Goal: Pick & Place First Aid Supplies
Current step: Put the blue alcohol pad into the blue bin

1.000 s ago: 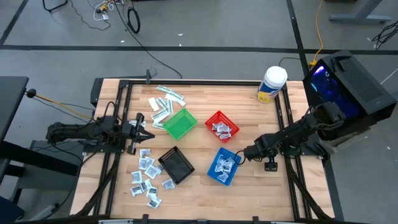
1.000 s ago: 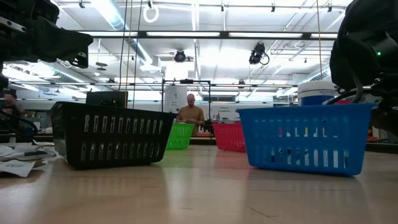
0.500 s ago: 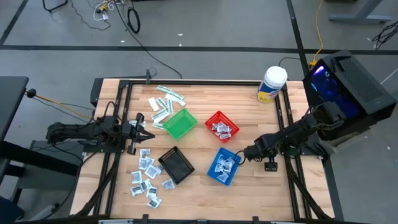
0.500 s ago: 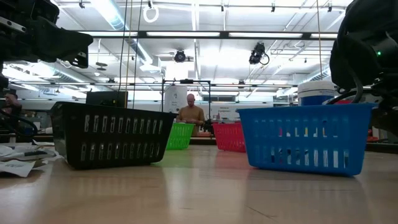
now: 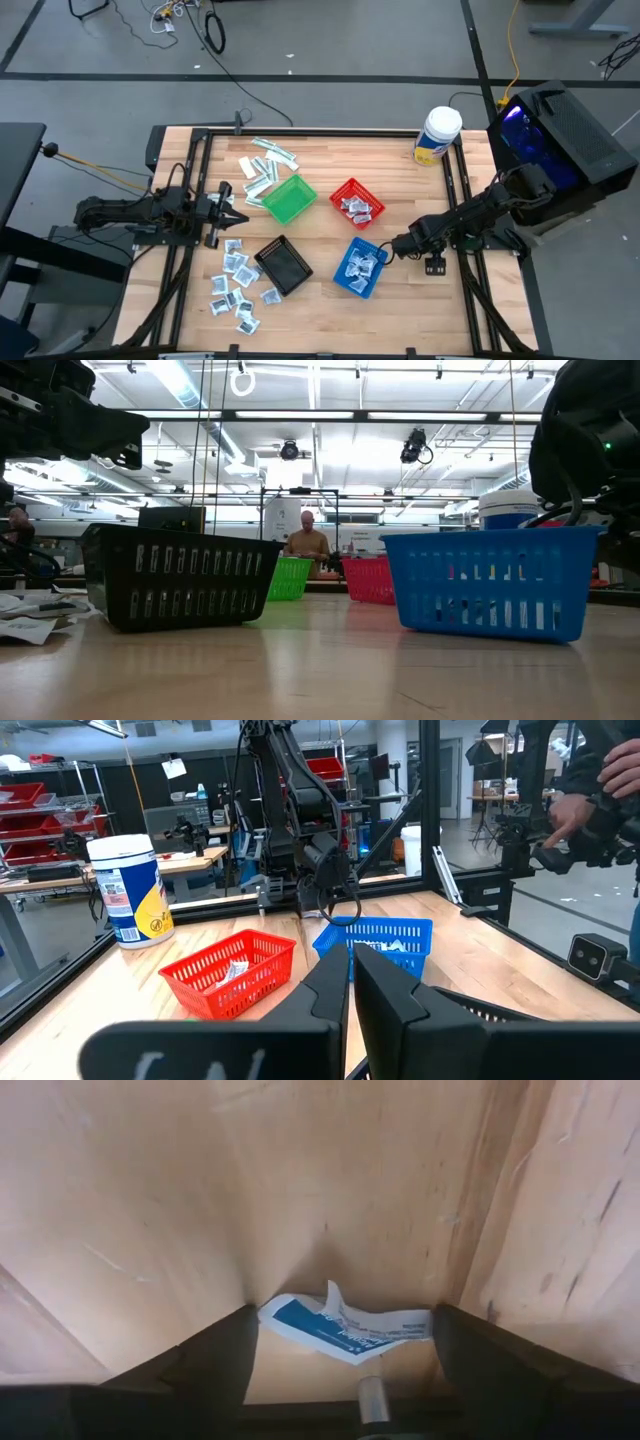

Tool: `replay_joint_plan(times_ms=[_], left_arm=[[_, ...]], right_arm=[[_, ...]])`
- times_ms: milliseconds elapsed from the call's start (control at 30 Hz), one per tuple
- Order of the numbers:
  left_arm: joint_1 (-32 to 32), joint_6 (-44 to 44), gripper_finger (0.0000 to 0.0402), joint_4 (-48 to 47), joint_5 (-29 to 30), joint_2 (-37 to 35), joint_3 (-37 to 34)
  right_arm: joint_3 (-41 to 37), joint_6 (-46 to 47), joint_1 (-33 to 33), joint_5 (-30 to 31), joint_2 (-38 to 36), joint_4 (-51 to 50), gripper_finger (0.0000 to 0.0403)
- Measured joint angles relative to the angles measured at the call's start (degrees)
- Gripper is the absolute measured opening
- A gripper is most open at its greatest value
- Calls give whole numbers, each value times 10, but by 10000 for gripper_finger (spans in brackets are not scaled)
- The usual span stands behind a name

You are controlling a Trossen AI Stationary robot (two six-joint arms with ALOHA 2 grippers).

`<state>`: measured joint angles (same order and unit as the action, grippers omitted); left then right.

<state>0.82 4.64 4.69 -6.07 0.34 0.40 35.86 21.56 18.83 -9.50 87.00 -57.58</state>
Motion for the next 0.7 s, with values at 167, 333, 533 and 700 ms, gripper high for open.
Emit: replay_joint_plan(times_ms=[167, 333, 533, 700], left_arm=[[0, 0, 25, 0, 0, 0, 0], [0, 0, 25, 0, 0, 0, 0], [0, 0, 25, 0, 0, 0, 0], [0, 0, 25, 0, 0, 0, 0]], right_arm=[[0, 0, 0, 0, 0, 0, 272], [0, 2, 0, 0, 0, 0, 251], [0, 4, 0, 0, 0, 0, 232], [0, 4, 0, 0, 0, 0, 224]])
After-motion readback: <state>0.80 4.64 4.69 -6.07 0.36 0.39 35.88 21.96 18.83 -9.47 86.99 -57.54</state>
